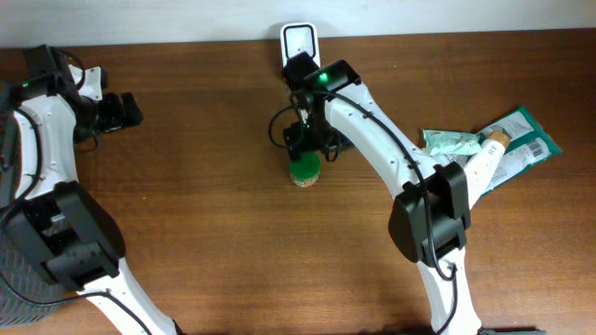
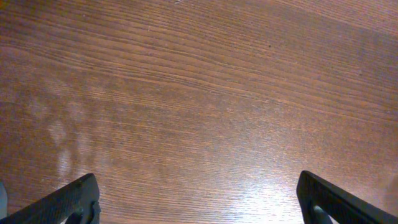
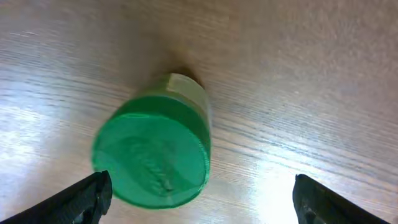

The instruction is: Scan the item barcode

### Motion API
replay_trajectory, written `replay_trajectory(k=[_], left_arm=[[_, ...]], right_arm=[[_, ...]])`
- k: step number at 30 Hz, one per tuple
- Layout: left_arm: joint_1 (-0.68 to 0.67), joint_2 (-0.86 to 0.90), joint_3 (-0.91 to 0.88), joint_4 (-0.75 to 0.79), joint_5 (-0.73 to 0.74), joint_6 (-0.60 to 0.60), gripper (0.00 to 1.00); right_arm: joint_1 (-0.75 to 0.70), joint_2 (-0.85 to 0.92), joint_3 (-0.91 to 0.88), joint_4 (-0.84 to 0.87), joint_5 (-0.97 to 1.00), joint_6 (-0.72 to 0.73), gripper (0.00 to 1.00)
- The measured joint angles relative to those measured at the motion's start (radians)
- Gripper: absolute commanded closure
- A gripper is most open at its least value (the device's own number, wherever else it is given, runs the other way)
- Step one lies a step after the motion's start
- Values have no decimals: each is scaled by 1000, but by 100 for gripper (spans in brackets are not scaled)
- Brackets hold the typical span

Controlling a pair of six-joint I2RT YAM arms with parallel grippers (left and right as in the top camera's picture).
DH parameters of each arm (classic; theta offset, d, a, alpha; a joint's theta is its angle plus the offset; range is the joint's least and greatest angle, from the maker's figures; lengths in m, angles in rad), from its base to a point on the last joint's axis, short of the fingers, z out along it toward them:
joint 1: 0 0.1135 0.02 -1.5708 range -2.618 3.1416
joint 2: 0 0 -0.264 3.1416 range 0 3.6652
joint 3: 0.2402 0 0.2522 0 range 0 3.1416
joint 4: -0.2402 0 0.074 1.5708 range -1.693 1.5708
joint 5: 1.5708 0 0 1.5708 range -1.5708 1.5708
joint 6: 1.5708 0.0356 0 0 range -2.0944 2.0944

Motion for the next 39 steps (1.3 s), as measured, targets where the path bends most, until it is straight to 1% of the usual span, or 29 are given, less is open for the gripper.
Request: replay_trajectory(k=[4, 7, 10, 12, 13, 14, 15, 16, 17, 18, 19, 21, 24, 25, 26, 27, 28, 30, 32, 34, 36, 39], left_arm=[[0, 0, 0, 0, 0, 0, 1], [0, 0, 0, 0, 0, 0, 1], [0, 0, 0, 0, 0, 0, 1], [0, 0, 0, 0, 0, 0, 1], [0, 0, 0, 0, 0, 0, 1], [0, 0, 0, 0, 0, 0, 1], [0, 0, 0, 0, 0, 0, 1], [0, 0, 0, 0, 0, 0, 1], [0, 0, 0, 0, 0, 0, 1], [0, 0, 0, 0, 0, 0, 1], [0, 0, 0, 0, 0, 0, 1], [0, 0, 0, 0, 0, 0, 1], [0, 0, 0, 0, 0, 0, 1], [0, 0, 0, 0, 0, 0, 1], [0, 0, 0, 0, 0, 0, 1], [0, 0, 0, 0, 0, 0, 1], [0, 0, 0, 0, 0, 0, 1], [0, 0, 0, 0, 0, 0, 1], [0, 0, 0, 0, 0, 0, 1], [0, 0, 0, 0, 0, 0, 1], [0, 0, 0, 0, 0, 0, 1], [0, 0, 0, 0, 0, 0, 1]], right_arm=[[8, 0, -25, 63, 2, 19, 6], [23, 0, -26, 90, -61, -64, 5], [25, -1, -60, 97, -80, -90, 8], [25, -1, -121, 127, -84, -92, 10], [25, -1, -137, 137, -84, -91, 16], [25, -1, -148, 160, -84, -92, 18], [25, -1, -149, 177, -85, -93, 22], [25, -1, -149, 187, -87, -95, 36], [25, -1, -150, 187, -87, -97, 45], [25, -1, -150, 187, -90, -101, 45], [25, -1, -150, 187, -90, -101, 55], [25, -3, -150, 185, -93, -101, 69], [23, -3, -147, 168, -101, -100, 70], [16, -4, -142, 155, -138, -153, 71], [5, -4, -125, 144, -224, -264, 71], [-11, -7, -93, 129, -336, -402, 71], [-41, -42, -61, 101, -489, -584, 71], [-104, -132, -23, 74, -718, -797, 71], [-180, -208, -18, 70, -891, -890, 72], [-270, -263, -17, 70, -1043, -919, 73], [-356, -298, -16, 70, -1168, -901, 74], [-411, -312, -16, 69, -1225, -865, 74]])
